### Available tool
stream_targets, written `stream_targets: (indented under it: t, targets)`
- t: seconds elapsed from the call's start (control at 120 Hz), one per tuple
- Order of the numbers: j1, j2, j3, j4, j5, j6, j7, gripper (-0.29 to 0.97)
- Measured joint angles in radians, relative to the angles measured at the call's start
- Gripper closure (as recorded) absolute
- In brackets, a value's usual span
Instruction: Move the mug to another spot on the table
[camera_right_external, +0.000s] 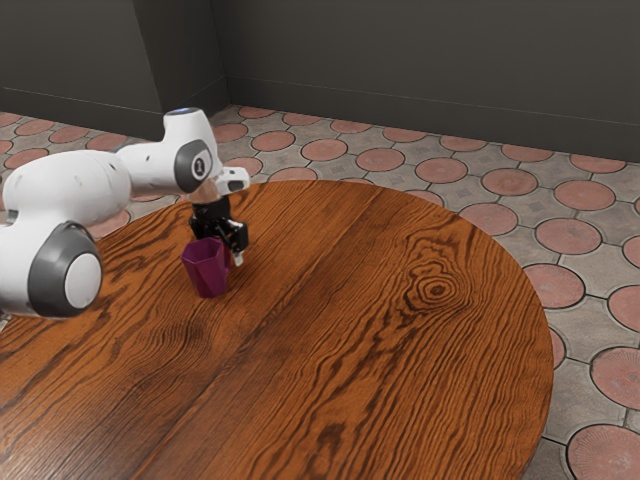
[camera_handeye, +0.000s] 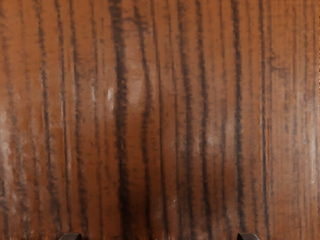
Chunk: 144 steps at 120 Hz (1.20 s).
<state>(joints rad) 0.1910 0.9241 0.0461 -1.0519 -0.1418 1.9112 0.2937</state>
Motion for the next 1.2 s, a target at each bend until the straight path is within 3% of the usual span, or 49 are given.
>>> stream_targets:
  t: [0.133,0.3,0.558,0.758,0.9,1.083,1.2]
  targets:
    - [0.001,0.0,0.002,-0.001,-0.015,-0.005,-0.011,0.41]
    - [-0.006,-0.004,0.008,-0.002,0.049,-0.025,-0.034,0.49]
    - [-0.007,-0.028,0.007,0.007,0.083,-0.199,-0.098,0.62]
    - [-0.024,-0.06,0.003,0.013,0.06,-0.348,-0.16,0.63]
    - [-0.031,-0.071,0.004,0.013,0.018,-0.422,-0.213,0.63]
    - [-0.037,-0.072,0.014,0.021,-0.091,-0.474,-0.294,0.63]
    - [-0.122,-0.064,0.148,0.053,-0.185,-0.49,-0.344,0.63]
